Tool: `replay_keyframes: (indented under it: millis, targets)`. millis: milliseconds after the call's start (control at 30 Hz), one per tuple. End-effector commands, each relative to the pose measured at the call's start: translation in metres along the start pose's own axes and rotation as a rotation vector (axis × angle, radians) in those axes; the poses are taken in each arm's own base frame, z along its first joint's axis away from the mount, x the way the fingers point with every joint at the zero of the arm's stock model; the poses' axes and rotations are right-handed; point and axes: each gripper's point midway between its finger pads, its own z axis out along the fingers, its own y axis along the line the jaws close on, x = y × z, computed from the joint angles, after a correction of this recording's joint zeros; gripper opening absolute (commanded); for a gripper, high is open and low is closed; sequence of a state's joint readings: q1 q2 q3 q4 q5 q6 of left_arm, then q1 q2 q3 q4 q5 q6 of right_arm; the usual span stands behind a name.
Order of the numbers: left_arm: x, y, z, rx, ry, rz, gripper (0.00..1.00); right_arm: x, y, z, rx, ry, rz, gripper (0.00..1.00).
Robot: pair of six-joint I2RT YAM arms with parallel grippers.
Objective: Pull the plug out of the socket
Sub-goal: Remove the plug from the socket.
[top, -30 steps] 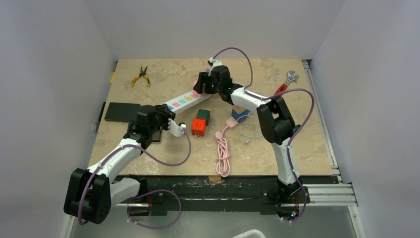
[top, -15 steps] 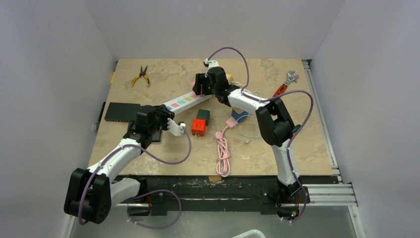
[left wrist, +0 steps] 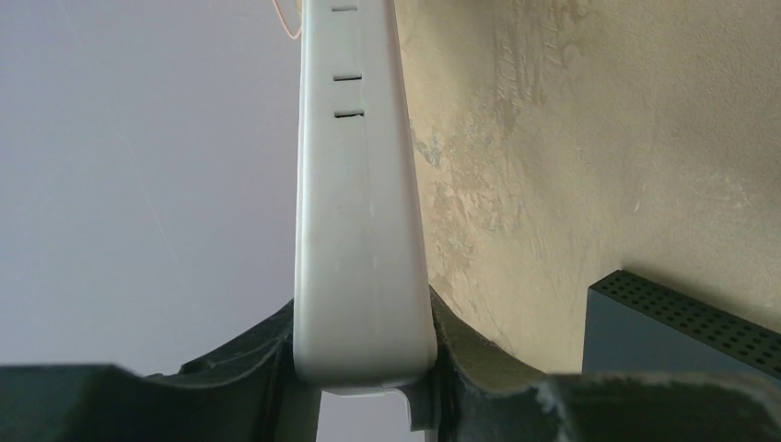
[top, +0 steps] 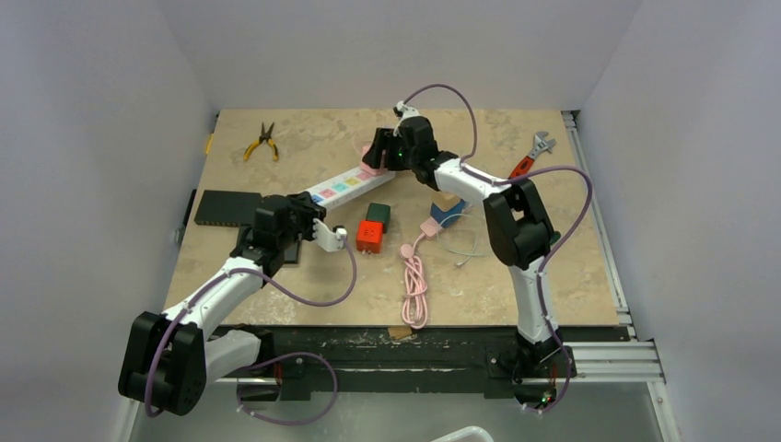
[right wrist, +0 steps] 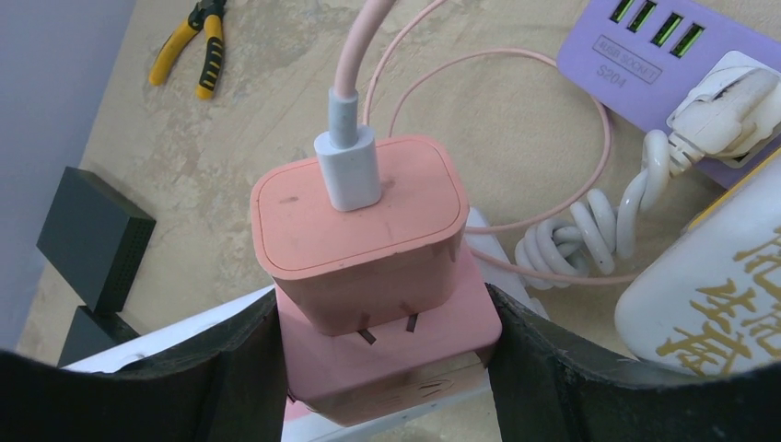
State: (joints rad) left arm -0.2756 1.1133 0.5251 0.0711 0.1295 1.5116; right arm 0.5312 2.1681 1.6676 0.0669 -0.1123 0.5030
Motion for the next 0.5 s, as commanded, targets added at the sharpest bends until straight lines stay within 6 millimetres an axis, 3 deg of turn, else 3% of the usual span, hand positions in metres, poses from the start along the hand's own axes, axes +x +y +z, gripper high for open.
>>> replay_keyframes:
  millis: [0, 67, 167, 267, 367, 467]
  targets:
    - [0.009, -0.078, -0.007, 0.264, 0.05, -0.026, 0.0, -0.198, 0.021, -0.083, -0.034, -0.548, 0.094, 0.0]
    - [0.01, -0.081, -0.008, 0.277, 0.056, -0.026, 0.0, -0.204, 0.013, -0.09, 0.029, -0.574, 0.06, 0.0]
    - [0.011, -0.084, -0.008, 0.287, 0.06, -0.025, 0.0, -0.209, 0.022, -0.1, 0.052, -0.604, -0.011, 0.0]
    - [0.012, -0.084, -0.006, 0.292, 0.064, -0.024, 0.0, -0.208, 0.051, -0.107, 0.047, -0.625, -0.13, 0.0]
    - [0.015, -0.083, -0.005, 0.302, 0.077, -0.023, 0.0, -0.19, 0.087, -0.102, 0.05, -0.607, -0.272, 0.0]
    - [0.016, -0.081, -0.004, 0.306, 0.085, -0.021, 0.0, -0.177, 0.096, -0.094, 0.028, -0.572, -0.279, 0.0]
